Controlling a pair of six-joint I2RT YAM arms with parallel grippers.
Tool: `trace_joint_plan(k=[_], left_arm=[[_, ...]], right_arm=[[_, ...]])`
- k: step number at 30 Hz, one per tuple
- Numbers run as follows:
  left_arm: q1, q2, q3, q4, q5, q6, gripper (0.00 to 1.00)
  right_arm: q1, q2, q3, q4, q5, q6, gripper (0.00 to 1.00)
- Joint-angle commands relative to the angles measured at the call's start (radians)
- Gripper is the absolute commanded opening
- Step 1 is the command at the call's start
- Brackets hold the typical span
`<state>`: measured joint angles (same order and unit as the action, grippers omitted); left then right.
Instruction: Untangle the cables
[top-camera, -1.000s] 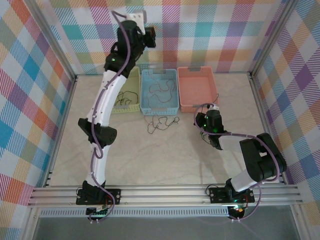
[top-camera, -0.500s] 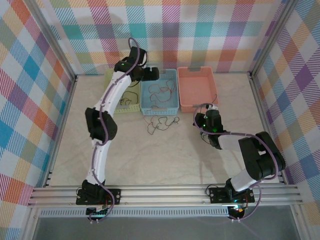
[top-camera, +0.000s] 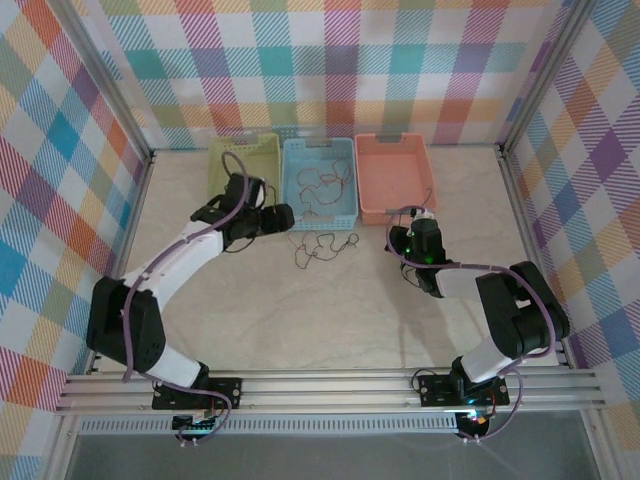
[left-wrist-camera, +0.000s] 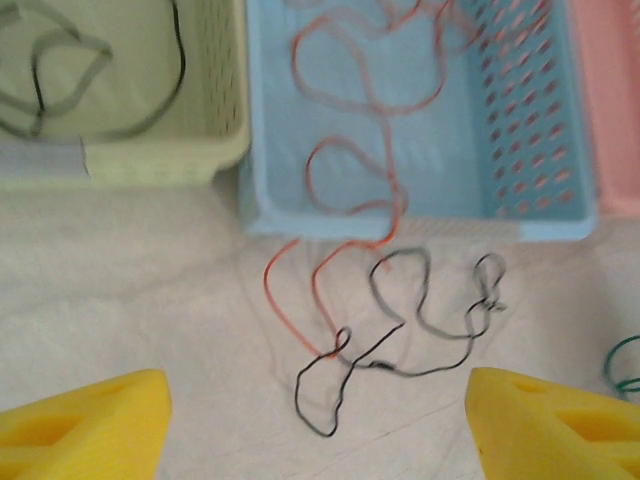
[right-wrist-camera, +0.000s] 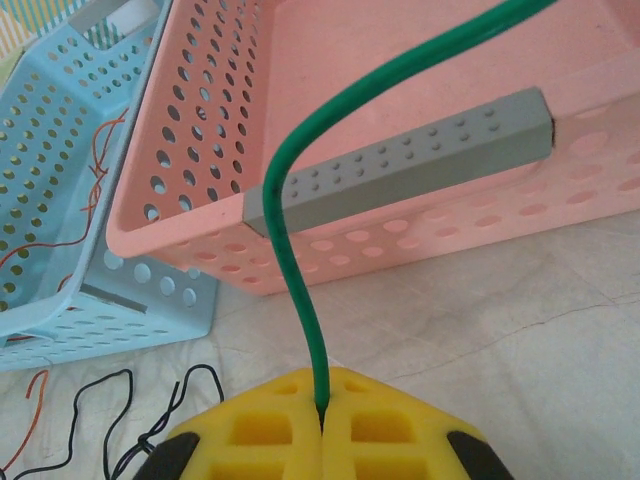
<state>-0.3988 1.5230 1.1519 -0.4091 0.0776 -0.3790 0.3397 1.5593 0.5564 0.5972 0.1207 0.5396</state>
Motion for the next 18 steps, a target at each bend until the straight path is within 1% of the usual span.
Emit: trace_joint_plan(k=[1,3,7,10,14,18], left_arm=[[-0.018,0.058,-0.005,0.092,0.019,-0.014,0.74],[-0.02,0.107,0.018,0.096,0.004,-0.003,0.74],[-0.033,0.203,0.086,0.088,0.014,0.041,0.71],[-0.045,0.26,0.137,0.048,-0.022,0.078,0.69],[-0.048,0.332,0.188,0.018,-0.02,0.119,0.68],[-0.054,0.399,0.231,-0.013,-0.024,0.152,0.66]], right_arm=[[-0.004,0.008,0.02,0.012,-0.016,0.013,0.0],[-0.005,0.008,0.02,0.015,-0.019,0.014,0.0],[-0.004,0.011,0.02,0.018,-0.021,0.013,0.0],[-0.004,0.013,0.023,0.017,-0.023,0.014,0.0],[-0.005,0.015,0.026,0.017,-0.02,0.013,0.0],[-0.004,0.015,0.025,0.017,-0.021,0.013,0.0]])
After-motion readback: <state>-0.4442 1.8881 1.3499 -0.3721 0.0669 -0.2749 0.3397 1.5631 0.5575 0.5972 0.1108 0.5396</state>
